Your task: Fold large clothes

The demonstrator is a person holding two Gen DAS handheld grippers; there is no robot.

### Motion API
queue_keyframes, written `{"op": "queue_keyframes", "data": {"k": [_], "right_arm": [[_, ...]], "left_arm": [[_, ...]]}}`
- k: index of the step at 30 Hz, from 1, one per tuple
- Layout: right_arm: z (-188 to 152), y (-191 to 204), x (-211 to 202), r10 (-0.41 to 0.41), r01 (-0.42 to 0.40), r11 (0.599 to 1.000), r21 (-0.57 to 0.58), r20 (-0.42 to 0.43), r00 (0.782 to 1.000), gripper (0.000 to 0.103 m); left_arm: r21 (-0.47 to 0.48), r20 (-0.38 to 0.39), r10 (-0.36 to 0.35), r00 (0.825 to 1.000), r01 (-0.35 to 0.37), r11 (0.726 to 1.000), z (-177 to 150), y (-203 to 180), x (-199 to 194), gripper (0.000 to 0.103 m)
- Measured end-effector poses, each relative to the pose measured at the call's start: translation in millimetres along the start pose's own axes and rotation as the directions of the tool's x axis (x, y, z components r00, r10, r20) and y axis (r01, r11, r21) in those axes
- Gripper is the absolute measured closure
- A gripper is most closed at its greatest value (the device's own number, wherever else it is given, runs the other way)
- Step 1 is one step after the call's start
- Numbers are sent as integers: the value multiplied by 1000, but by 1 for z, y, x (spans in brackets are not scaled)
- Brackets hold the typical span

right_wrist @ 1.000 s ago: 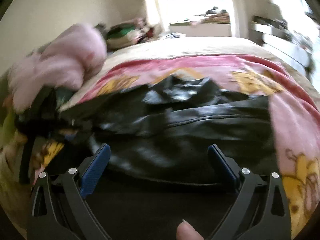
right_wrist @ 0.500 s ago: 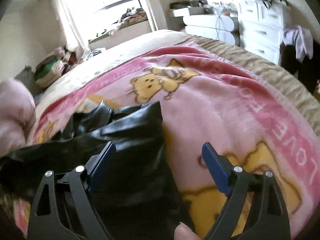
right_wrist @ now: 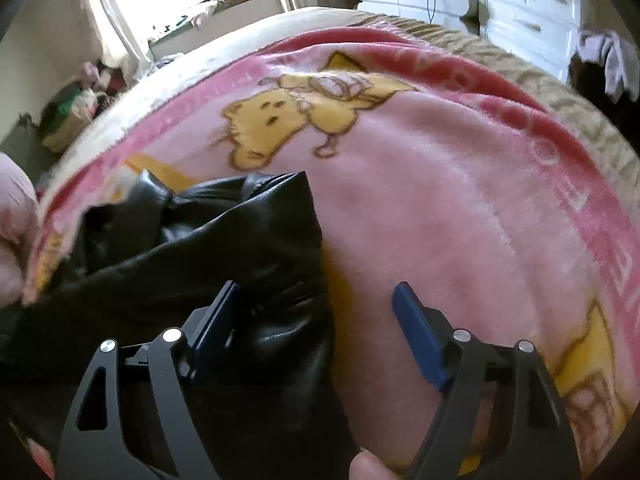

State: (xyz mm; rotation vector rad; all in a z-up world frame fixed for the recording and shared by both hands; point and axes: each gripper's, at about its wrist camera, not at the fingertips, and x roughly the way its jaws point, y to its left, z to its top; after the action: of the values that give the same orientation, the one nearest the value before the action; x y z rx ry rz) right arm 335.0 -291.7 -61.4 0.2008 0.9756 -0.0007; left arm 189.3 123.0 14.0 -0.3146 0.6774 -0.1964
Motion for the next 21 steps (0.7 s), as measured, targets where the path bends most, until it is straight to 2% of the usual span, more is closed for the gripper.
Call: {"op": "queue_keyframes", "data": {"k": [3, 6, 8, 12, 14, 17, 19, 21], "right_arm": [[-1, 5, 4, -39, 39, 999, -20, 3, 999, 25], [-1, 5, 5, -49, 49, 999, -23, 8, 999, 24], [-1, 3, 5, -42, 43, 999, -16, 11, 999, 23], [-2, 2, -3, -36, 36, 999, -4, 34, 999, 20], [-2, 1, -17, 6, -7, 1000, 15, 53, 999, 19], [-7, 5, -45, 79, -80, 997, 3, 97, 992, 18], [-9, 9, -61, 100, -97, 995, -27, 127, 987, 18], [-15, 18, -81, 134, -123, 990, -75, 160, 978, 18]], "left_arm": [[-12, -61, 54, 997, -54, 998, -10, 11, 22, 96], [-65, -173, 108, 979, -121, 991, -20, 29, 45, 93], [-81, -194, 120, 974, -138, 987, -25, 34, 48, 88], [-70, -205, 144, 968, -161, 984, -25, 35, 46, 80], [-62, -212, 161, 964, -178, 982, -23, 34, 42, 74], [-79, -201, 129, 971, -147, 986, -15, 32, 26, 67], [-78, -179, 128, 975, -144, 987, -9, 29, 15, 57], [-62, -159, 131, 979, -142, 988, -3, 24, 6, 55]]}}
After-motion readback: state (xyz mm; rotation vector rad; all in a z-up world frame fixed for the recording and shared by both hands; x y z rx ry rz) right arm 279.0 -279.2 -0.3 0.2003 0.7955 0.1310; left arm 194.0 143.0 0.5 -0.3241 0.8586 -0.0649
